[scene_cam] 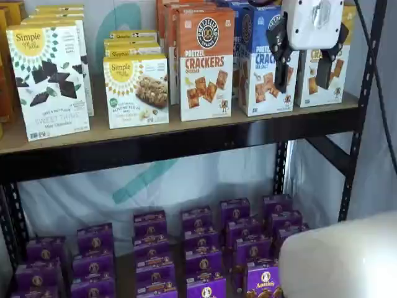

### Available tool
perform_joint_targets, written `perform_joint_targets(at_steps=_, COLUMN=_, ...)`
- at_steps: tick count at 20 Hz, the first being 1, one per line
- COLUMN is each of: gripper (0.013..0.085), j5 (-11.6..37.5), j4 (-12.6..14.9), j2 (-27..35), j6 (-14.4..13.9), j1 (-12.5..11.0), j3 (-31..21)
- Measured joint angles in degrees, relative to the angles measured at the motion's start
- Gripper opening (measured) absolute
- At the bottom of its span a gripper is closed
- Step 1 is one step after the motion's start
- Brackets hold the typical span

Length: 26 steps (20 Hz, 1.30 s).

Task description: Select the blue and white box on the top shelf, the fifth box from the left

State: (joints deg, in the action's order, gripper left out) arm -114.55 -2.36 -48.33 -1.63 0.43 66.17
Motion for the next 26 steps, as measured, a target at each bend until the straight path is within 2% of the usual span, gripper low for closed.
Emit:
perform_joint_targets(at_steps=2, gripper=0.085, j5=3.7, j4=-1.5, j2=-2.2, j6=0.9, j1=-1.5, j3=-2.0)
perform_joint_targets(at_steps=6, gripper=0.085, j5=4.5, j4=-2.2, j2=-2.7, j6=1.4, j1=-2.1, j3=-2.5)
perform_joint_targets(at_steps=19, gripper=0.085, j5=8.1, j4=-0.9, j2=-1.6, j6=1.3, j1=-1.4, j3=-3.8)
perform_joint_targets(at_steps=26, gripper=0.085, j5=11.8, j4=0.4, j2=1.6, j6=1.4, j1=-1.1, j3=-1.2)
